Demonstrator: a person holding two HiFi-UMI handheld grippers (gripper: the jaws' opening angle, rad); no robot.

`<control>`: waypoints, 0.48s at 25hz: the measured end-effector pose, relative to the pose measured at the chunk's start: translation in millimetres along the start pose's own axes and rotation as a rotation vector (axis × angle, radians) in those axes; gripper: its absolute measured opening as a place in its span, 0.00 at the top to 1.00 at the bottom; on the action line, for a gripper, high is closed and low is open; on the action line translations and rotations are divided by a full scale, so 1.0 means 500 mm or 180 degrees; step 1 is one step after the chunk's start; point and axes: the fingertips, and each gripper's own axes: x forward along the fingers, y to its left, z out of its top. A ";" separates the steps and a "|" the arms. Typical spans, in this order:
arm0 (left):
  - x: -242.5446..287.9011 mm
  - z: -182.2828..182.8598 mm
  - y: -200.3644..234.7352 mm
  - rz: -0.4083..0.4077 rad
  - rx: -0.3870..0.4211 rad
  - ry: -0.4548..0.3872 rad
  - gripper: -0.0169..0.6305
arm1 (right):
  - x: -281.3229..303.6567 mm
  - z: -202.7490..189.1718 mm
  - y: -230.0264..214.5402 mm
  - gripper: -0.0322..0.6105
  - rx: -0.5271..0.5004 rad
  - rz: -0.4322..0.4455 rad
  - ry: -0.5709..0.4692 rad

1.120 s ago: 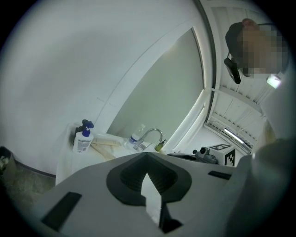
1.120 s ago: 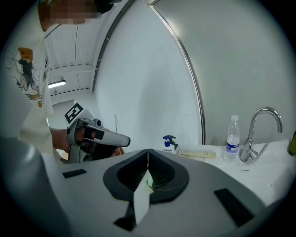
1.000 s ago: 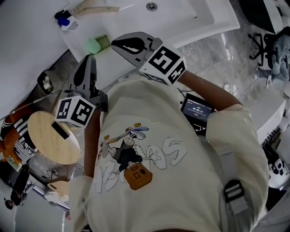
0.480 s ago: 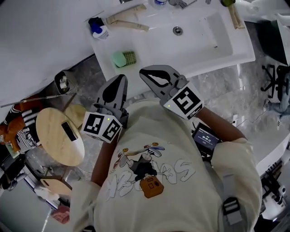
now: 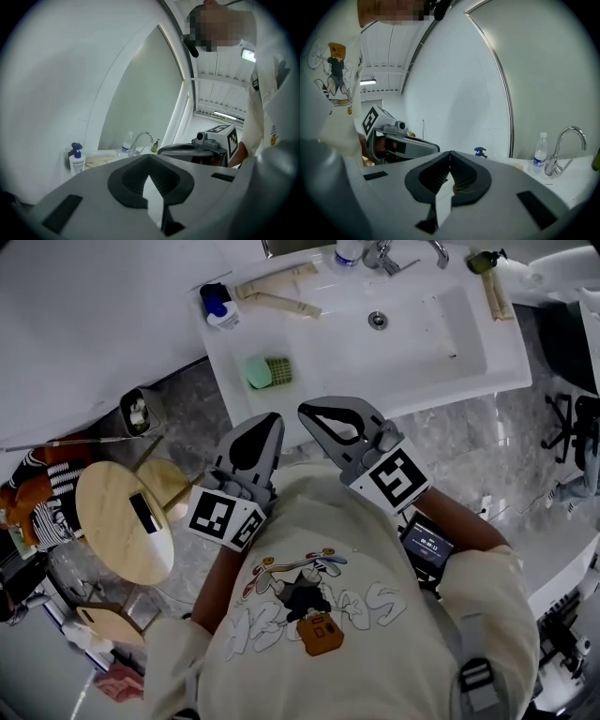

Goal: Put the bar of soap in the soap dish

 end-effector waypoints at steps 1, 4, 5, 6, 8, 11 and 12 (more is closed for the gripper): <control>0.001 0.000 0.000 0.0001 -0.0005 -0.0007 0.96 | 0.001 -0.001 -0.001 0.94 0.0017 -0.0007 0.0006; 0.007 -0.004 -0.001 0.0005 -0.0052 0.0006 0.96 | 0.001 -0.001 -0.008 0.94 0.0095 -0.0022 -0.0014; 0.010 -0.008 -0.001 0.0006 -0.0076 0.0022 0.96 | 0.000 -0.001 -0.012 0.94 0.0101 -0.0031 -0.0023; 0.013 -0.011 0.000 0.0004 -0.0101 0.0038 0.96 | -0.001 -0.002 -0.015 0.94 0.0097 -0.0043 -0.0022; 0.015 -0.015 0.001 0.0002 -0.0125 0.0046 0.96 | -0.002 -0.006 -0.018 0.94 0.0087 -0.0064 0.0001; 0.013 -0.013 0.002 0.0002 -0.0105 0.0044 0.96 | -0.001 -0.009 -0.021 0.94 0.0087 -0.0079 0.0008; 0.014 -0.014 0.001 -0.0007 -0.0094 0.0050 0.96 | -0.001 -0.009 -0.022 0.94 0.0090 -0.0082 0.0007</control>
